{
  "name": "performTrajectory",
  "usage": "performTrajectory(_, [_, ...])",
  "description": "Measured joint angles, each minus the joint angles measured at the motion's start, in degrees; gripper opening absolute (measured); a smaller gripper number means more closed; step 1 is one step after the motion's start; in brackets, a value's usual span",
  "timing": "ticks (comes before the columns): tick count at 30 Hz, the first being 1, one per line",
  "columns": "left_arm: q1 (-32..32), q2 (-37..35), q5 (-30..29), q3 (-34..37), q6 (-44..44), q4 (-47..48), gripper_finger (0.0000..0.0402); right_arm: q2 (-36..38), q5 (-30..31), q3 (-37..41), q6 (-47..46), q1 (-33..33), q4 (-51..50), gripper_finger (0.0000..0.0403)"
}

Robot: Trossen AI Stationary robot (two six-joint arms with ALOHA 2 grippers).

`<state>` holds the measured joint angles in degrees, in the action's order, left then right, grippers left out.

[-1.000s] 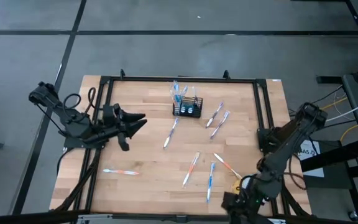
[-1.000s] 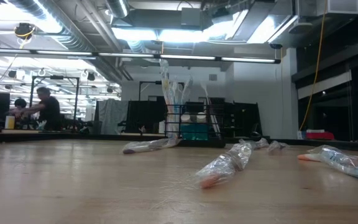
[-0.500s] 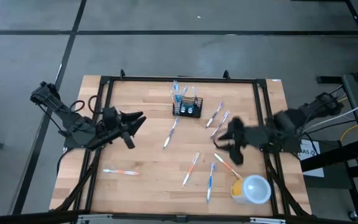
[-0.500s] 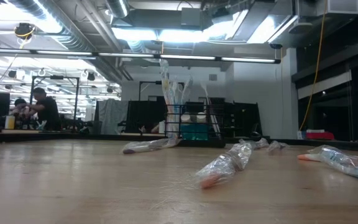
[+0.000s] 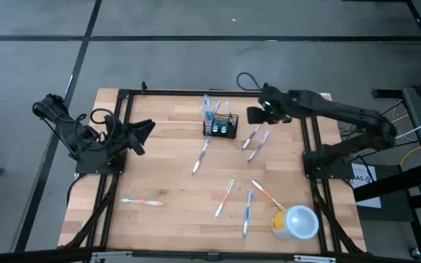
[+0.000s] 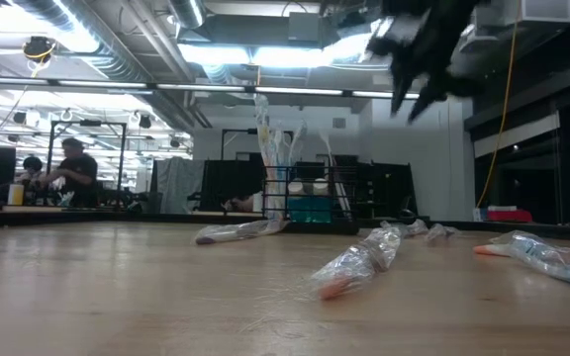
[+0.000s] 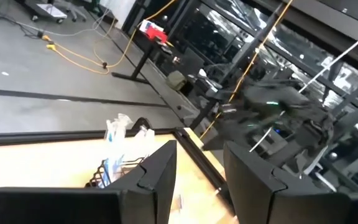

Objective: Pick & Place toothbrushing station
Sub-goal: Put the middle violet toothbrush into the right section of the mesh organizer

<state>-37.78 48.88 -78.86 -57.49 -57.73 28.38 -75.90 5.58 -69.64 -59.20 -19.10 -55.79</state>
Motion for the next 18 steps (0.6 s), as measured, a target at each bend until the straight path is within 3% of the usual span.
performTrajectory(8, [-0.12,-3.65,2.16,0.00,2.21,-0.08,0.0128,-15.91,-12.24,0.08,4.29,-8.60,0.26,0.0152])
performTrajectory(18, [-2.06,-7.55,2.46,0.00,7.45,-0.28,0.0128,-21.03,-8.81,0.05,2.80,-14.74,-1.61,0.0172])
